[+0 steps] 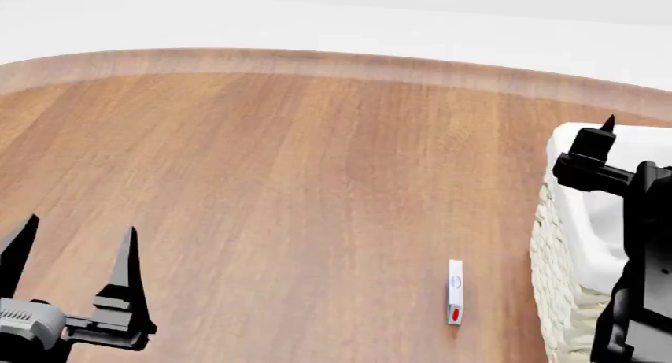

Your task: Pick up the ketchup, and put it in the basket.

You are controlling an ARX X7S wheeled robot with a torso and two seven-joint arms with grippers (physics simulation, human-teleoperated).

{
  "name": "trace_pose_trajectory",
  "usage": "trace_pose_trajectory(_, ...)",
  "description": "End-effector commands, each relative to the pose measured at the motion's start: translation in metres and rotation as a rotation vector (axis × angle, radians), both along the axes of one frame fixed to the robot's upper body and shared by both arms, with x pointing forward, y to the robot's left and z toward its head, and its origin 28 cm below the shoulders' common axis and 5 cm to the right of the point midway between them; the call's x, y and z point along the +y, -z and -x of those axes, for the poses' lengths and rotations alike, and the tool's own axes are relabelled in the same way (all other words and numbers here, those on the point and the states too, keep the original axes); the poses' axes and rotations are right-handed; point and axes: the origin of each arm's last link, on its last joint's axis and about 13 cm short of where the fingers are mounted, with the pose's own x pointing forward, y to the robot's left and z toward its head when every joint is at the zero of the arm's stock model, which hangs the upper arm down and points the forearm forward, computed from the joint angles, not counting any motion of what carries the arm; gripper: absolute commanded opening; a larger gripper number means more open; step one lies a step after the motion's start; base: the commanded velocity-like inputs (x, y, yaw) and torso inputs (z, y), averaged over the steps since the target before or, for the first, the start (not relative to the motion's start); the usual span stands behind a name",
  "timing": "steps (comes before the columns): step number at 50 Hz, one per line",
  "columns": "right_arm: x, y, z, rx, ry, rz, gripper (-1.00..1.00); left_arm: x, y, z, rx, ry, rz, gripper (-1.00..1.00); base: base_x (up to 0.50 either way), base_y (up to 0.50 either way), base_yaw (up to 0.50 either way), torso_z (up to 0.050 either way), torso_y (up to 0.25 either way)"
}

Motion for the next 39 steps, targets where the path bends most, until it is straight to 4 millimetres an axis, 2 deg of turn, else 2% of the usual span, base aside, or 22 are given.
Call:
trace_pose_trajectory(1,0.034,0.004,0.039,-0.120,-0.058,0.044,1.00,0.003,-0.013,0.000,-0.047,-0.061,0.018,1.00,0.00,0.00,0.00,0.000,0.000)
trace_pose_trajectory(6,0.053,0.003,0.058,-0.178,-0.093,0.097,1.00,0.002,-0.020,0.005,-0.083,-0.065,0.015,1.00,0.00,0.00,0.00,0.000,0.000)
trace_pose_trajectory(14,0.071,0.002,0.078,-0.238,-0.130,0.143,1.00,0.002,-0.030,0.010,-0.140,-0.087,0.025,1.00,0.00,0.00,0.00,0.000,0.000)
trace_pose_trajectory(39,0.122,-0.035,0.158,-0.494,-0.242,0.260,1.00,-0.001,-0.072,0.044,-0.315,-0.095,0.089,1.00,0.00,0.00,0.00,0.000,0.000)
